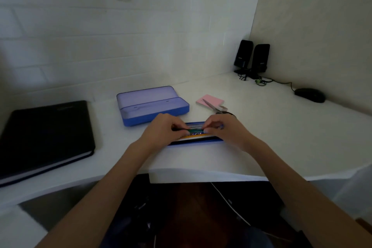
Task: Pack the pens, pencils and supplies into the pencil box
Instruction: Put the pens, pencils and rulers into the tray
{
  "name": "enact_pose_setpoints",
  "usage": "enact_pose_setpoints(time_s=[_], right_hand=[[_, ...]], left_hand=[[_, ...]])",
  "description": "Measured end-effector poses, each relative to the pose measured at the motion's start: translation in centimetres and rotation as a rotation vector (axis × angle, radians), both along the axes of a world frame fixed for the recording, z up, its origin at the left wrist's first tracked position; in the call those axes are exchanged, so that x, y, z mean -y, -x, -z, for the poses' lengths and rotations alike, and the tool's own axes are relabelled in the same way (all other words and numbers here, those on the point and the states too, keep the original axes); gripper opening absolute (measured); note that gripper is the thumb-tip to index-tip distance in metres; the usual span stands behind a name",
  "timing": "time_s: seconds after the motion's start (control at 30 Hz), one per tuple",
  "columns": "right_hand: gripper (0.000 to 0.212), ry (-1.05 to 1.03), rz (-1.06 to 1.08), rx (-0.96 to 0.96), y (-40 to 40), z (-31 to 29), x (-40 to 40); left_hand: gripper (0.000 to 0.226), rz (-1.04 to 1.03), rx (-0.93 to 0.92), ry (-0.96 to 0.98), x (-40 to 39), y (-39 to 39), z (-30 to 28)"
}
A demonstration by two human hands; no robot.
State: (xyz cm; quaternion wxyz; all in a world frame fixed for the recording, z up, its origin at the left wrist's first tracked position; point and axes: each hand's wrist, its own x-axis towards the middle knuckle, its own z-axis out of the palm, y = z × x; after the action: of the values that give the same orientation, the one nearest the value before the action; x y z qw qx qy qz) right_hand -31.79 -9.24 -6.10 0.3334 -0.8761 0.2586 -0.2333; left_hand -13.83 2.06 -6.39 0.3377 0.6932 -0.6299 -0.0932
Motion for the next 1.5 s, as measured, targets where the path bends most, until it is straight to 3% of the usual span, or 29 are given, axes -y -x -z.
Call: enact_pose_setpoints(time_s=[0.53,0.73,0.93,1.03,1.27,1.43,1.5], right_hand=[[0.005,0.045,0.067,0.001,0.1,1.4,-2.0],[0.008,0.125,0.047,-0.019,0.6,1.7,-2.5],[0.011,0.213,-0.016,0.025,0.5,2.4,-2.0],[0.016,0.203,-0.022,0.078,0.6,3.0,-1.7],[0.015,0.318,-0.070,0.126,0.0,3.6,-1.9],[0.018,0.285,-0.116,0.147,0.1,3.2,-2.1],[0.029,0.232,-0.085,0.116,0.1,2.9,-2.0]], left_hand=[[0.017,-0.007,-0.010,0.082,-2.6,0.7,1.8],[0.018,-0.005,0.094,0.064,-2.2,0.3,2.6],[0.053,-0.060,0.101,0.066,-1.8,-0.3,2.8],[0.065,-0.060,0.142,-0.024,-1.5,-0.3,2.9],[0.058,-0.019,0.144,-0.111,-1.1,-0.3,3.1],[0.055,-0.006,0.233,-0.138,-1.1,-0.3,3.2],[0.055,0.004,0.249,-0.161,-1.1,-0.4,3.4]])
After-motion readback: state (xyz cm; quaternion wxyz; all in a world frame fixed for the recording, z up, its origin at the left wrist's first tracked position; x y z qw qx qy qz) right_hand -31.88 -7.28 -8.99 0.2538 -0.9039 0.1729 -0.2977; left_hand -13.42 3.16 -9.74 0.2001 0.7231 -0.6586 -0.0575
